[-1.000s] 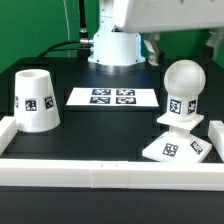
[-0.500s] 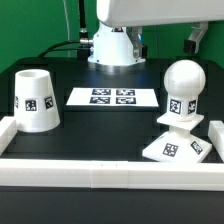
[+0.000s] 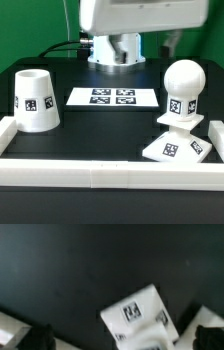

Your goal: Assemble lamp

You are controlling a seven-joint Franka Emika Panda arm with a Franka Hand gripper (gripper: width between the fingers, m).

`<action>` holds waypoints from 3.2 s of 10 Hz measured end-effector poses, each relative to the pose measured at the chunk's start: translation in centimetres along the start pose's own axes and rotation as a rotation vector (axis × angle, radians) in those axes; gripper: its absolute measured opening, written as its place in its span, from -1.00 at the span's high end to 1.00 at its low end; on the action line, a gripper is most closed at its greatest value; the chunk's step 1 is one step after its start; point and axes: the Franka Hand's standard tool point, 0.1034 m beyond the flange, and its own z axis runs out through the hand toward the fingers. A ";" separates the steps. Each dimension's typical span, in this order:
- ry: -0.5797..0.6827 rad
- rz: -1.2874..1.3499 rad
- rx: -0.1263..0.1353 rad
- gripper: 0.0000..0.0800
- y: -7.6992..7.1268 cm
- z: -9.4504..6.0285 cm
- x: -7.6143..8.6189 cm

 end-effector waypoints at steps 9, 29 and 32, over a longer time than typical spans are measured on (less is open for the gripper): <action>-0.019 -0.028 0.005 -0.75 1.8 1.7 -5.3; -0.067 -0.175 0.041 -0.52 6.3 6.5 -14.6; -0.069 -0.176 0.042 0.31 6.4 6.6 -14.8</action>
Offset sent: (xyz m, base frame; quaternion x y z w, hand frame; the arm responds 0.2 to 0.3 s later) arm 0.0000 0.0000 0.0000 0.0000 0.0000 0.0000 1.0000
